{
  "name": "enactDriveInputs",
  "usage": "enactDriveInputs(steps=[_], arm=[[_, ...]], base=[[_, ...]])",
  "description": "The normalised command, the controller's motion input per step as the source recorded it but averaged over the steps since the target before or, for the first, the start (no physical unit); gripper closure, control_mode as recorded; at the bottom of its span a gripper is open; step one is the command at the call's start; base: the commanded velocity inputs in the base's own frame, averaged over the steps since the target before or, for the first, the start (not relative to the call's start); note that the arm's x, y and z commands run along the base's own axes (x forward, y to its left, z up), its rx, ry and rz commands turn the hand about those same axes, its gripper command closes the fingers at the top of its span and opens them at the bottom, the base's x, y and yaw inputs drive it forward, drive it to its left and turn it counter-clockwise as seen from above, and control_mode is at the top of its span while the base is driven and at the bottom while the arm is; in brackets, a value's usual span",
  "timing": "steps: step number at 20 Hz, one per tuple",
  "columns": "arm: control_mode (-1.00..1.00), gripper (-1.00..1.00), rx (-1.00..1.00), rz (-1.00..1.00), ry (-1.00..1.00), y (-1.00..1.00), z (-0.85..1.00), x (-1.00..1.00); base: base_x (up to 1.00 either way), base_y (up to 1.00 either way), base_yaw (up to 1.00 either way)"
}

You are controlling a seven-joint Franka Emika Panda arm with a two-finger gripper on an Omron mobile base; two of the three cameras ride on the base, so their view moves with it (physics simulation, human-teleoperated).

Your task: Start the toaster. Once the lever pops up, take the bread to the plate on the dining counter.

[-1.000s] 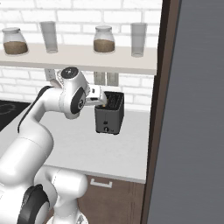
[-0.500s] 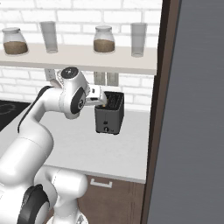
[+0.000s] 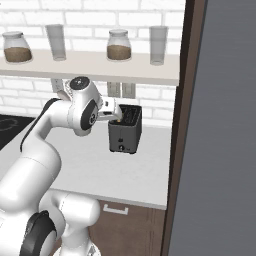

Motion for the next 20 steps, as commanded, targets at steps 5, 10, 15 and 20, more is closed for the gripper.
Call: enactDriveInputs(steps=[5,10,15,20], arm=[[-1.00,-1.00,0.00,0.00,0.00,0.00,0.00,0.00],[-1.00,-1.00,0.00,0.00,0.00,0.00,0.00,0.00],[-1.00,-1.00,0.00,0.00,0.00,0.00,0.00,0.00],[-1.00,-1.00,0.00,0.00,0.00,0.00,0.00,0.00]], base=[[0.00,0.00,0.00],[0.00,0.00,0.00],[0.00,0.00,0.00],[0.00,0.00,0.00]])
